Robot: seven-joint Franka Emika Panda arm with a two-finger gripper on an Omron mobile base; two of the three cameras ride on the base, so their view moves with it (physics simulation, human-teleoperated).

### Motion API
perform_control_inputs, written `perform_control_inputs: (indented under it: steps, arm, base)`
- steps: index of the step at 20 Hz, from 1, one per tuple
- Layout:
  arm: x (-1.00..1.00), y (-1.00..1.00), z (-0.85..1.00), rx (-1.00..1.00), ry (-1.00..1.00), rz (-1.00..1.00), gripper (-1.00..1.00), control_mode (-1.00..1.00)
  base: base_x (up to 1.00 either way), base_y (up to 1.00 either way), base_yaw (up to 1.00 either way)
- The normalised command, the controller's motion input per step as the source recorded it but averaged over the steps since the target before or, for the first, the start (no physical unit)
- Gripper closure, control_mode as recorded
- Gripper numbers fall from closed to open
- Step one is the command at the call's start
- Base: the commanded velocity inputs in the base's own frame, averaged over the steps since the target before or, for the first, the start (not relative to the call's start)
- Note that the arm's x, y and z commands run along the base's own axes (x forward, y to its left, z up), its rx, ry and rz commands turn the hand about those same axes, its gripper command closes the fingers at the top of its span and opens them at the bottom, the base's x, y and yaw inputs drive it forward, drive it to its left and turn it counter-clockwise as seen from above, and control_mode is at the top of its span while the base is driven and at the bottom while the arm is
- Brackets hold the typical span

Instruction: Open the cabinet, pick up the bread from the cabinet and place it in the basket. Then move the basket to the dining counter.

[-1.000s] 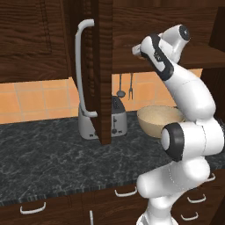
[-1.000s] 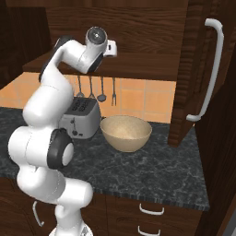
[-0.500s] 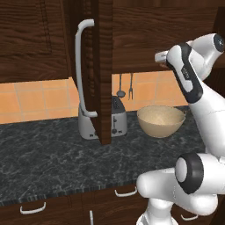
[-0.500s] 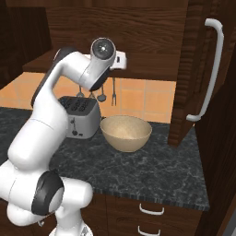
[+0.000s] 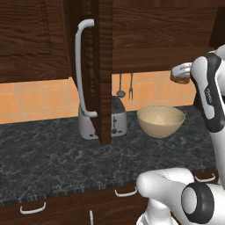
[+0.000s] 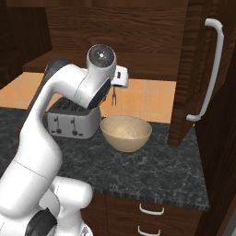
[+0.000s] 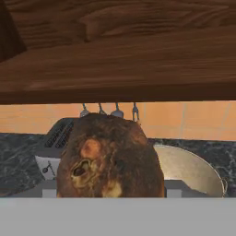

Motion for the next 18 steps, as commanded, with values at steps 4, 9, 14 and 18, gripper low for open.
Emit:
perform_control_inputs:
  steps: [4,9,14,18]
  arm:
    - [-0.97,0.00,-0.93,0.00,0.23,-0.08,1.00,-1.00]
    - [-0.38,-0.14,-1.00,0.00,0.07,-0.09,1.00,-1.00]
    - [0.39,-0.10,-1.00,0.00,0.00,-0.14,1.00,-1.00]
    - [1.00,-0.04,-0.59,0.00,0.28,-0.14,1.00,-1.00]
  base:
    - [0.00,0.00,0.00]
    - [0.00,0.00,0.00]
    - [0.00,0.00,0.00]
    - [0.00,0.00,0.00]
